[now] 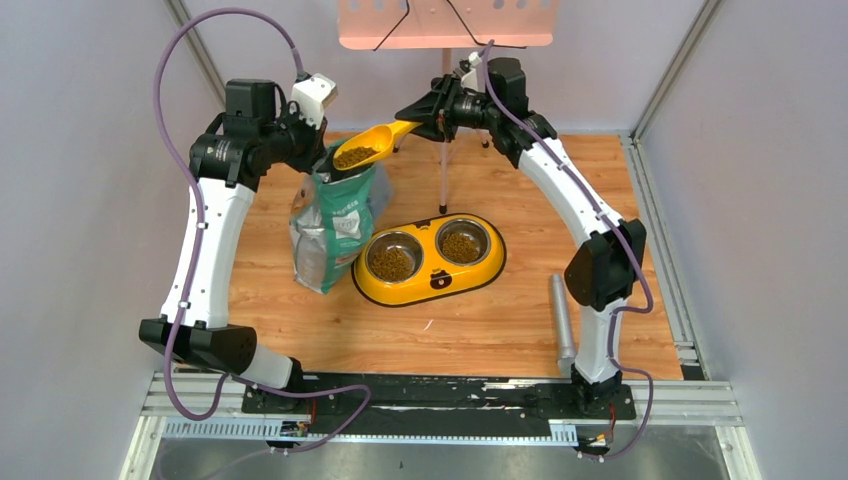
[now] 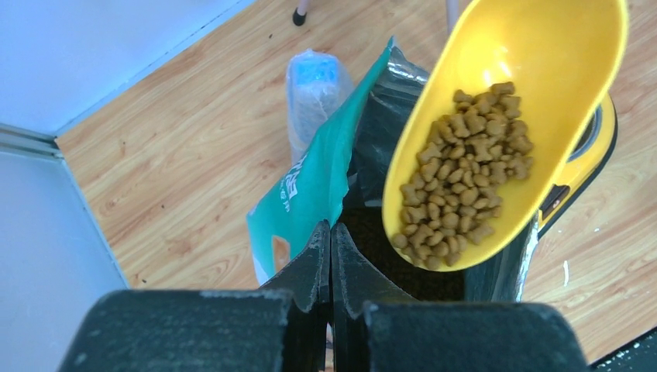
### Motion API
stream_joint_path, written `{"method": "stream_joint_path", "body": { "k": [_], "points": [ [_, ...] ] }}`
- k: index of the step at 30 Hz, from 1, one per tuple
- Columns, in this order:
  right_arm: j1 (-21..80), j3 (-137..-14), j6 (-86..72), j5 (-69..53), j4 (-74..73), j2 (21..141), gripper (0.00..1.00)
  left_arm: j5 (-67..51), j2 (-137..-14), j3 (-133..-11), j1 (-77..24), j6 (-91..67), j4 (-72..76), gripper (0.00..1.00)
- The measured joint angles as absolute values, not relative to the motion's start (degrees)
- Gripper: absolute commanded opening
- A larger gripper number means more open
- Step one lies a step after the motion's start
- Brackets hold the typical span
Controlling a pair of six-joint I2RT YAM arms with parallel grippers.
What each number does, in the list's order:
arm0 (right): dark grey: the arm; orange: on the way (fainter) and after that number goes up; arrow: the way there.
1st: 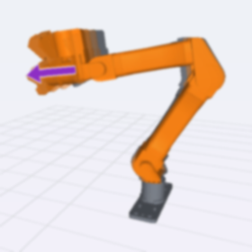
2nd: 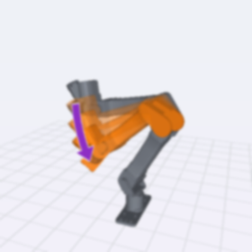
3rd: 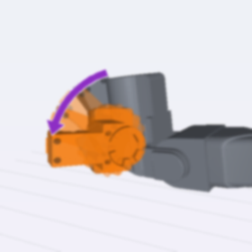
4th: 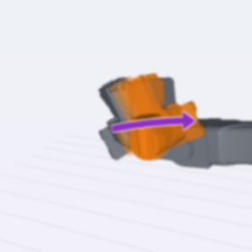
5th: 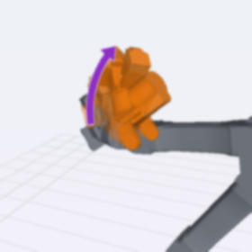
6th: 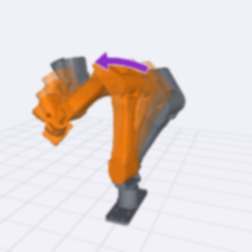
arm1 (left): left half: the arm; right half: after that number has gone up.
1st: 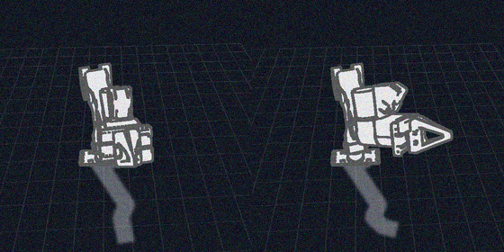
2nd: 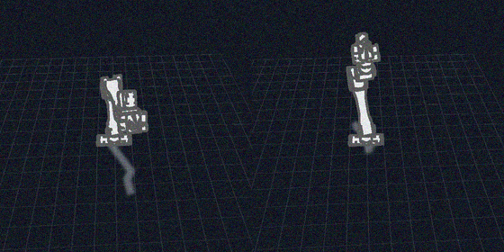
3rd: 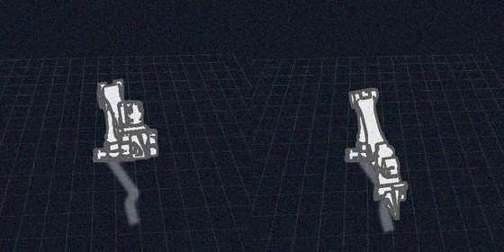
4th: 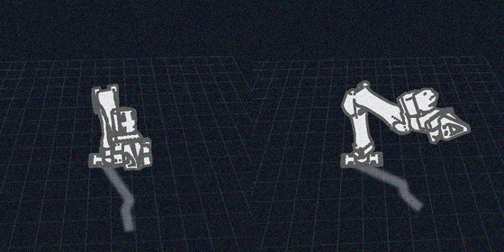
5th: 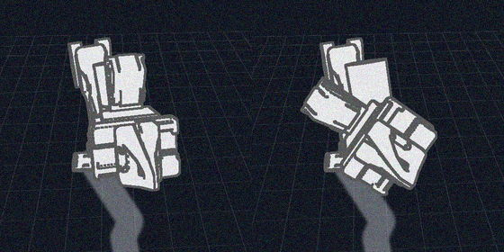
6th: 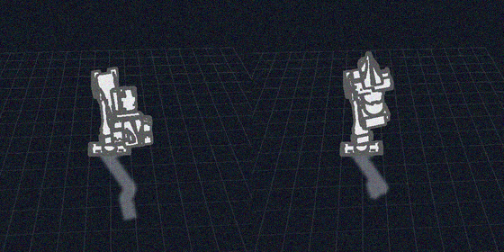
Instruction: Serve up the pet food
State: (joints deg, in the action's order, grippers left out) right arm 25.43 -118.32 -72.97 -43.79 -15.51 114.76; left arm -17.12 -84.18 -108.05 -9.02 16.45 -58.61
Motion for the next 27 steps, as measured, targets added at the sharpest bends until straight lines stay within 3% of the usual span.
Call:
{"method": "stream_joint_path", "body": {
  "k": [27],
  "points": [
    [20.8, -108.6, -75.9, -49.1, -10.5, 105.1, 0.0, -10.8, -84.2, -108.1, -9.0, 17.9, -57.7, 0.0]
  ]
}}
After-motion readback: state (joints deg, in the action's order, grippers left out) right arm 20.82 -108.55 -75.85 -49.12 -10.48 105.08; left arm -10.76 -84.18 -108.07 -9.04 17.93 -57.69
